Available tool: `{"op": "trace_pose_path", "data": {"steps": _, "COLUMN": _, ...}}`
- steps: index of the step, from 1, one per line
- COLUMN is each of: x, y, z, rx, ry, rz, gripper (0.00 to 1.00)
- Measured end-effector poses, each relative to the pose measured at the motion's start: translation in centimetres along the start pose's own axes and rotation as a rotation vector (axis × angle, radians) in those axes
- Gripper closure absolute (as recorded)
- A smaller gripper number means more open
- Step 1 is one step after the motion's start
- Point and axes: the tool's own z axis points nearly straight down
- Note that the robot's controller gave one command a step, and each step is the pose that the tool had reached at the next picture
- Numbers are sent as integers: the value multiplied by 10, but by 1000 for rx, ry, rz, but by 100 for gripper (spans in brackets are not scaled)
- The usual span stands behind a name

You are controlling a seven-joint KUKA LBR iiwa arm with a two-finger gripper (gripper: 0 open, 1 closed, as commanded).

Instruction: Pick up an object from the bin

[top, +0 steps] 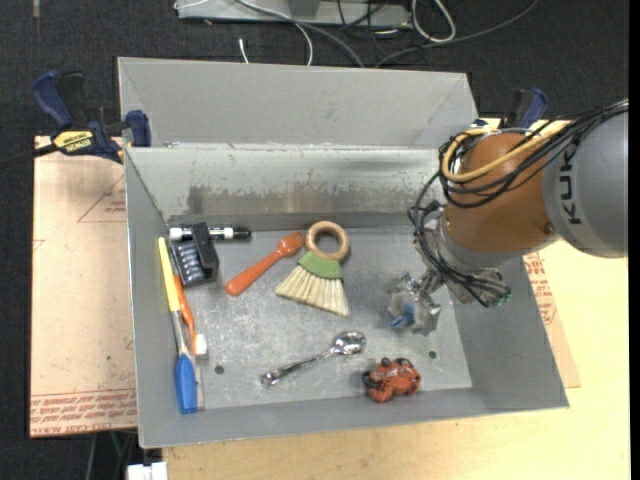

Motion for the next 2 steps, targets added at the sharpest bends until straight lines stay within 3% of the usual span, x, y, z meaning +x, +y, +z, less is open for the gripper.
{"op": "trace_pose_path", "data": {"steps": 2, "x": -1, "y": 1, "z": -61, "rx": -2, "ry": 0, "rz": 3, "gripper": 100}}
